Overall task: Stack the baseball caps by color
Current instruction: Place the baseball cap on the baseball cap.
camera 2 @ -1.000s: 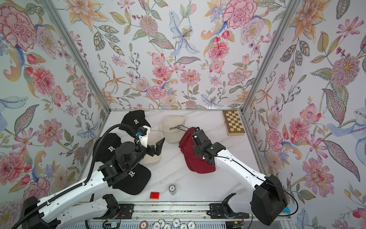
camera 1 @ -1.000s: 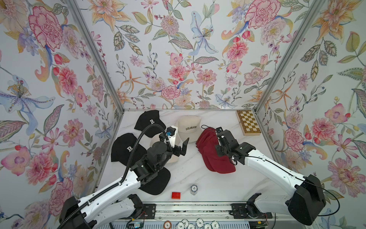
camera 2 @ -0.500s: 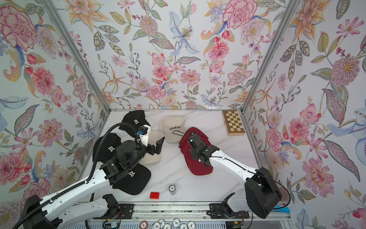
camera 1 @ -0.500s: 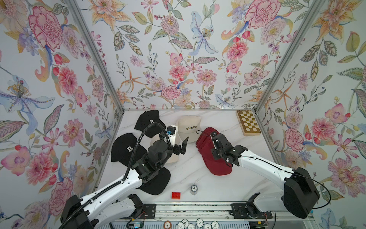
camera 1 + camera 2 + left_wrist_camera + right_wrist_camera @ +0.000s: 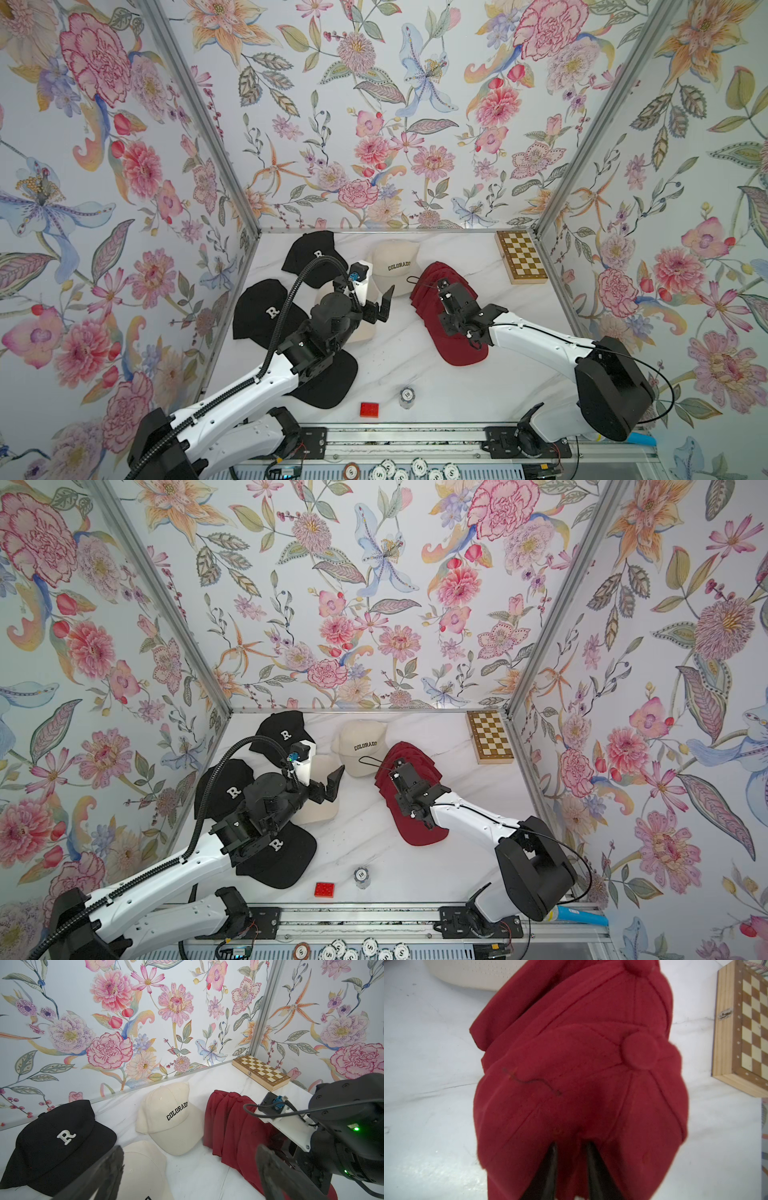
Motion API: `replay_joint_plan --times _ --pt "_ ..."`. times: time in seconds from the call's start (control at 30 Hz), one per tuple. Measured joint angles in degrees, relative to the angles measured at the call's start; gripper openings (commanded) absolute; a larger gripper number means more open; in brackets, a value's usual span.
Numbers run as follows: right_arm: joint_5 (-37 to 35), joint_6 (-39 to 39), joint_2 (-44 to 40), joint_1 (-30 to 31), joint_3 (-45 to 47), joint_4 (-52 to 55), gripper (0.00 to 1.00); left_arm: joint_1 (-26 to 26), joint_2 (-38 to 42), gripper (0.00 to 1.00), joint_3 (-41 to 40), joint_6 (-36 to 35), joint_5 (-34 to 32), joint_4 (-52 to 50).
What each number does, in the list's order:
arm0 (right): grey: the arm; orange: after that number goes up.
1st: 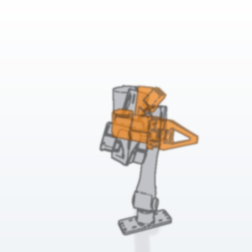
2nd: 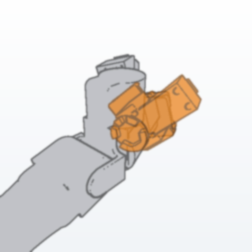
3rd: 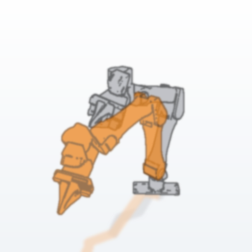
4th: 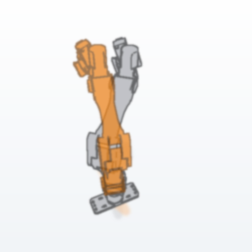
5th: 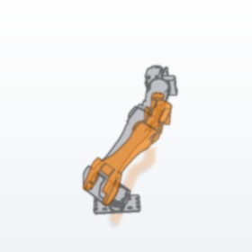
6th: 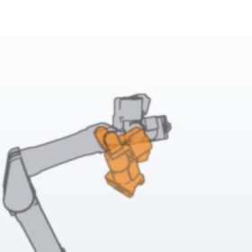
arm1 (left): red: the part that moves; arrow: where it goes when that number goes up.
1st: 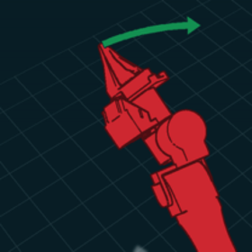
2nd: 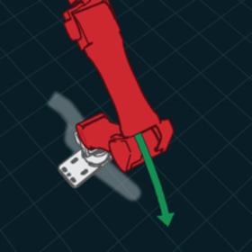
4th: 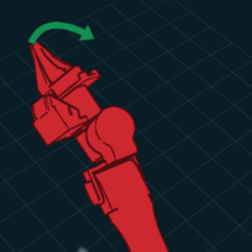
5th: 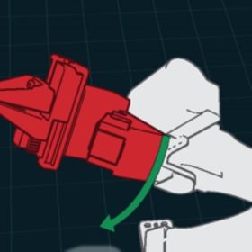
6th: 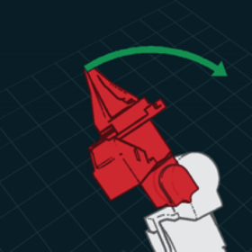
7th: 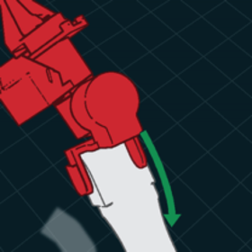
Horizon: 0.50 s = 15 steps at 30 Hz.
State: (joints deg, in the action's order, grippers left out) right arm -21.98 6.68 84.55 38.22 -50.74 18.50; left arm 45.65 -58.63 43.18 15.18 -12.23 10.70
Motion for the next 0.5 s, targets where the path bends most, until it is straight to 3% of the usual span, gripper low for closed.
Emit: replay_joint_plan --times 0.1,0.2,0.37,0.5 --pt "-0.17 0.26 -0.07 -0.37 0.13 0.15 0.63 0.0 -0.09 1.0 0.02 0.0 0.0 0.02" --pt "-0.17 0.63 -1.07 -0.42 0.13 1.31 0.73 0.0 -0.24 1.0 0.09 0.0 0.0 0.0" --pt "-0.22 0.92 -6.43 -0.42 -0.52 5.49 0.82 0.0 -0.24 1.0 0.11 0.02 -0.02 0.0" --pt "-0.37 0.66 -9.64 -0.42 -5.33 8.79 0.83 0.0 -0.24 1.0 0.11 0.02 -0.02 0.02"
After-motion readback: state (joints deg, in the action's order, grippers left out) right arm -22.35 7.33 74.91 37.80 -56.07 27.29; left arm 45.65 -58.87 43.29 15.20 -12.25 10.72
